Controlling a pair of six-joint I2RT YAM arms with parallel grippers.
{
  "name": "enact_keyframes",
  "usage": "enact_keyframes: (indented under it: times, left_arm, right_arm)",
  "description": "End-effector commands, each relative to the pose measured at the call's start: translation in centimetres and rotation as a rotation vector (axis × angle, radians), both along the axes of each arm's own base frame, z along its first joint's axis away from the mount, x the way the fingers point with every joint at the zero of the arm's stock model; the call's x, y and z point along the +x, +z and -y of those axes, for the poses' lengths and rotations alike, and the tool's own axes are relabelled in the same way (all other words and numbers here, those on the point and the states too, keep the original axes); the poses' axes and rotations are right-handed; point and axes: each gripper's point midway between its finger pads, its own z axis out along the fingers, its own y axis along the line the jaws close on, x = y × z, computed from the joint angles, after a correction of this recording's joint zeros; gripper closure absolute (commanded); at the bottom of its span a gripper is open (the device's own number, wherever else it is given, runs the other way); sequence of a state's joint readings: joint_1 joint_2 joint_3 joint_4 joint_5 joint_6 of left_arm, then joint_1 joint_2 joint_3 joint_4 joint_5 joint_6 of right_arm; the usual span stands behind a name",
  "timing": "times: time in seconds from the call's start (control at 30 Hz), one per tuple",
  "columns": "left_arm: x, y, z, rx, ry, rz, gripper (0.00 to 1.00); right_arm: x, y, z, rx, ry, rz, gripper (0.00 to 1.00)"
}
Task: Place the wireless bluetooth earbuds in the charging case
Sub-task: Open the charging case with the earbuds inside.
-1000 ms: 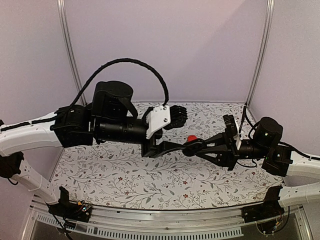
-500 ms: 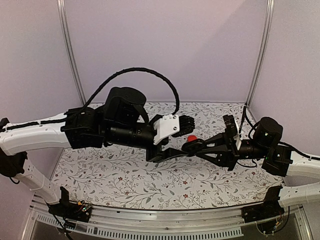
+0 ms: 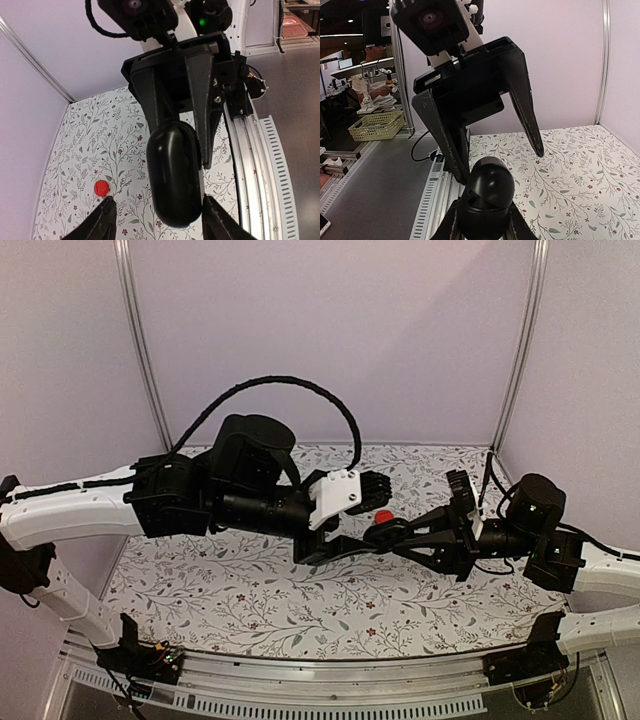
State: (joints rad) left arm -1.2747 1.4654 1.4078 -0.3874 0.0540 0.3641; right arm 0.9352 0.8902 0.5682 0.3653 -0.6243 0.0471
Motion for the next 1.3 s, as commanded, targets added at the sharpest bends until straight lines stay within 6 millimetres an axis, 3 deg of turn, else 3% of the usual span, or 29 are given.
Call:
enact_keyframes:
  times: [0.0,0.73,1.03,1.27]
  left_arm:
    - [1.1,1.5,-0.6,-0.030,0.041,0.002,0.43]
    - [1.6,2.3,-0.7,-0.043,0.041,0.004,0.43]
    - [1.9,1.8,-0.7,-0.022,0.052,0.014,0.44]
    - [0.6,1.7,-0.6,-0.025,-0.013,0.002,0.45]
  right_arm:
    - [-0.7,0.1,0.1,0.011,0.037,0.018,1.00]
    - [-0.9,-0.8,-0.2,-0.016,0.061,0.009,1.00]
    - [-0.9,-0.4,-0.4,-0.012,0.069,0.016,1.00]
    - [-0.6,-0.1,-0.3,-0.002,0.049,0.011,1.00]
